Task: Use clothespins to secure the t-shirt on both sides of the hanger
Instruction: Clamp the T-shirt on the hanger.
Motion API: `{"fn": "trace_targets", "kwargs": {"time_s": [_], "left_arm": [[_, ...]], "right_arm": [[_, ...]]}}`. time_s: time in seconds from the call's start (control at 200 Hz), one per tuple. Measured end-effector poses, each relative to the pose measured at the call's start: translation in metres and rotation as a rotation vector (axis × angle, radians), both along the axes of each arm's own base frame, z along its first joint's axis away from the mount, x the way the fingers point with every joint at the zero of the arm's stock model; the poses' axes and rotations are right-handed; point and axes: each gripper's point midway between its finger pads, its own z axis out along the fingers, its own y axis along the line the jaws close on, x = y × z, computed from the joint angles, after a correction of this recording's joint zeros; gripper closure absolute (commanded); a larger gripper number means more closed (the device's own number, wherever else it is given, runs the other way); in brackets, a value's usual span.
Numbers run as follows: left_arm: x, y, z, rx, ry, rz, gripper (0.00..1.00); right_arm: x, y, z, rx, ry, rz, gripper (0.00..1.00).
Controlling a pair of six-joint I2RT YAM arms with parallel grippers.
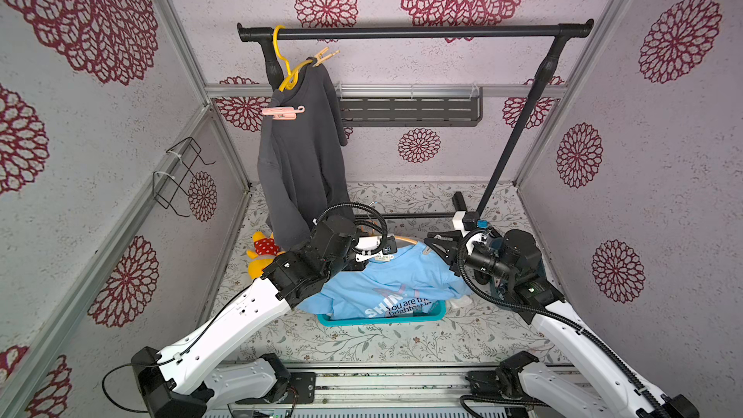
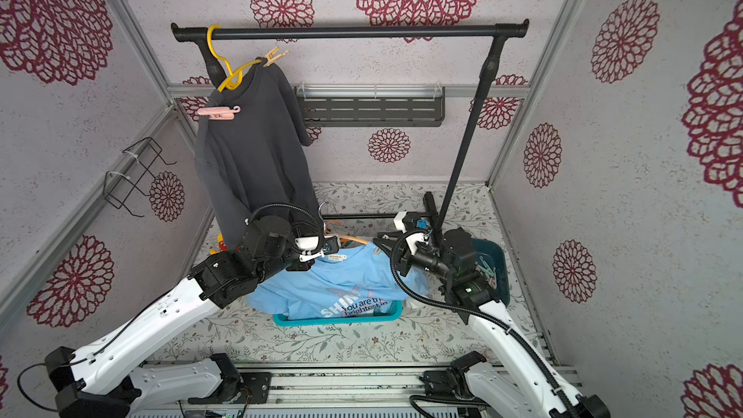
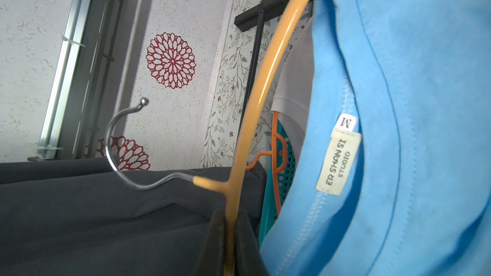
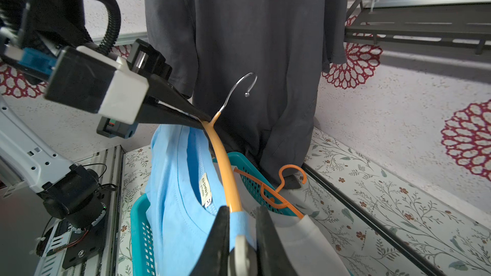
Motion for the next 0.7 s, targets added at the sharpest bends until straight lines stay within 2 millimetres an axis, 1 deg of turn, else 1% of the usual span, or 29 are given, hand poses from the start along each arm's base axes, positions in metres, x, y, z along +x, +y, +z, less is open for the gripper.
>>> {"fn": "trace_targets", "kwargs": {"time_s": [0.035,0.08,0.105,0.27,0.33,0.395,0.5,0.58,0.7], "left_arm": [[0.0,-0.001,0.0,-0.001,-0.004,-0.004,1.0],[0.001,-0.001,0.0,0.0,-0.01,-0.008,1.0],[0.001,-0.002,0.0,0.001,-0.013,-0.01,1.0],[0.004,-0.004,0.004,-0.009,-0.04,-0.01,1.0],[0.005,-0.004,0.006,-0.009,-0.05,-0.01,1.0],[0.006,-0.005,0.005,-0.002,-0.054,-0.011,1.0],[0.009,-0.006,-0.001,0.015,-0.047,-0.013,1.0],[0.011,-0.008,-0.009,0.034,-0.034,-0.012,1.0],[0.015,-0.01,-0.026,0.074,0.001,-0.01,1.0]], "right_arm": [[0.0,-0.001,0.001,0.001,-0.001,-0.002,0.79],[-0.001,-0.001,0.001,0.001,-0.001,-0.003,0.69],[-0.001,-0.001,0.002,-0.001,-0.002,-0.003,0.65],[0.0,-0.001,-0.004,-0.01,0.037,-0.017,0.48],[0.0,-0.002,-0.005,-0.009,0.055,-0.028,0.44],[0.002,-0.005,-0.004,-0.004,0.061,-0.048,0.38],[0.003,-0.011,0.002,0.016,0.063,-0.095,0.26],[0.005,-0.018,0.008,0.041,0.066,-0.14,0.21],[0.008,-0.031,0.02,0.098,0.084,-0.224,0.2]]}}
